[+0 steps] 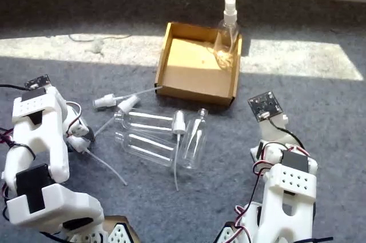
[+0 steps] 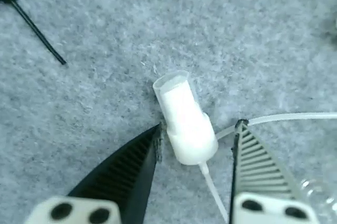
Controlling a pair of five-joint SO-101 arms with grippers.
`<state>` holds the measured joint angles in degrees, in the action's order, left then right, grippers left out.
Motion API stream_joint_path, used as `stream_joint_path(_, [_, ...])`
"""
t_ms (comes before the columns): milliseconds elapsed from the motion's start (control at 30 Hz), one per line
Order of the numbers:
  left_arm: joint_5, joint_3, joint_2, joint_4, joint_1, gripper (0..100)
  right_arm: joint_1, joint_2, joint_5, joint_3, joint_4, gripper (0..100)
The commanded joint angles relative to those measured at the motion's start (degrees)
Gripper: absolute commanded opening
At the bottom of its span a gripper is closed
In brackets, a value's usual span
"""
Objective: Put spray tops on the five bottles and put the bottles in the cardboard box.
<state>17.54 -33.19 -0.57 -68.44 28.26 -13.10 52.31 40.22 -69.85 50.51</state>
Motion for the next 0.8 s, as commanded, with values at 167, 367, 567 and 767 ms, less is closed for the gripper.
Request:
stream_joint_path(167, [11.5,0.0,-0.2,2.2,-1.1,21,0.1,1.3,0.3,0.4,-0.5,0.5])
stream_joint_path(367, [13.2,-0.7,-0.1,1.9,-1.0,11,0.1,1.3,0.3,0.4,-0.4,0.5])
stream_joint_path(567, [12.8,-2.0,-0.1,3.0,-1.1,0,0.0,1.3,0.4,0.4,-0.4,0.5])
stream_joint_path(767, [8.6,0.4,-1.2,3.0,-1.0,0,0.0,1.3,0.4,0.9,0.4,0.5])
